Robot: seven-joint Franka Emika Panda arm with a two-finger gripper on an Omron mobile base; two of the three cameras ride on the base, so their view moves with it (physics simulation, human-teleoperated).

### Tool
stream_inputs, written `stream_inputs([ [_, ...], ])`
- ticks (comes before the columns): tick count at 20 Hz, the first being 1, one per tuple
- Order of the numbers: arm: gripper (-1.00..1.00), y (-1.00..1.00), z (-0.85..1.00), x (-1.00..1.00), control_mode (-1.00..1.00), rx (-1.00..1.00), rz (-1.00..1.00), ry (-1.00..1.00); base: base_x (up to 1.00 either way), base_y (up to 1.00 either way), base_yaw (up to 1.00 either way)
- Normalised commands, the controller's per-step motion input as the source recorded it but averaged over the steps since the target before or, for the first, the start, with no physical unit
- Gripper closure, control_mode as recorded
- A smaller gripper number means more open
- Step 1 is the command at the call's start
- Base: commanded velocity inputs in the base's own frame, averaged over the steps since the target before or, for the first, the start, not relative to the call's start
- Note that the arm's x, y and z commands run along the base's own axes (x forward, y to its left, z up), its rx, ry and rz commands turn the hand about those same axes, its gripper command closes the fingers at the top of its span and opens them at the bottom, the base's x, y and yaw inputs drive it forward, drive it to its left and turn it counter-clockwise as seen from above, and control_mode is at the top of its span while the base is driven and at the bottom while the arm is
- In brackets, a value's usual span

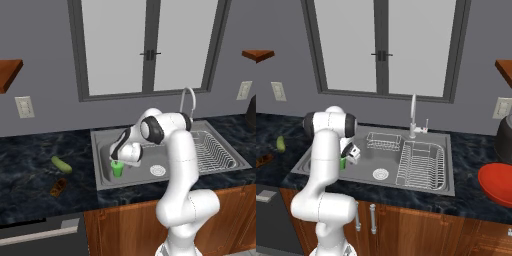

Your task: Remove the cucumber and sweet potato from the sink. Then move the bowl and cup from the counter to the sink for washing.

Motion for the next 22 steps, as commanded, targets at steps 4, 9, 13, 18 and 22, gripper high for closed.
stream_inputs([
  [4, -1.0, 0.04, 0.12, -0.27, -1.0, 0.0, 0.0, -0.1, 0.0, 0.0, 0.0],
  [9, -1.0, 0.0, 0.34, -0.2, -1.0, 0.0, 0.0, -0.01, 0.0, 0.0, 0.0],
  [13, -1.0, 0.0, 0.45, -0.19, -1.0, 0.0, 0.02, 0.0, 0.0, 0.0, 0.0],
  [18, -1.0, -0.02, 0.44, -0.22, -1.0, 0.0, 0.03, 0.0, 0.0, 0.0, 0.0],
  [22, -1.0, -0.03, 0.39, -0.24, -1.0, -0.02, 0.05, 0.0, 0.0, 0.0, 0.0],
])
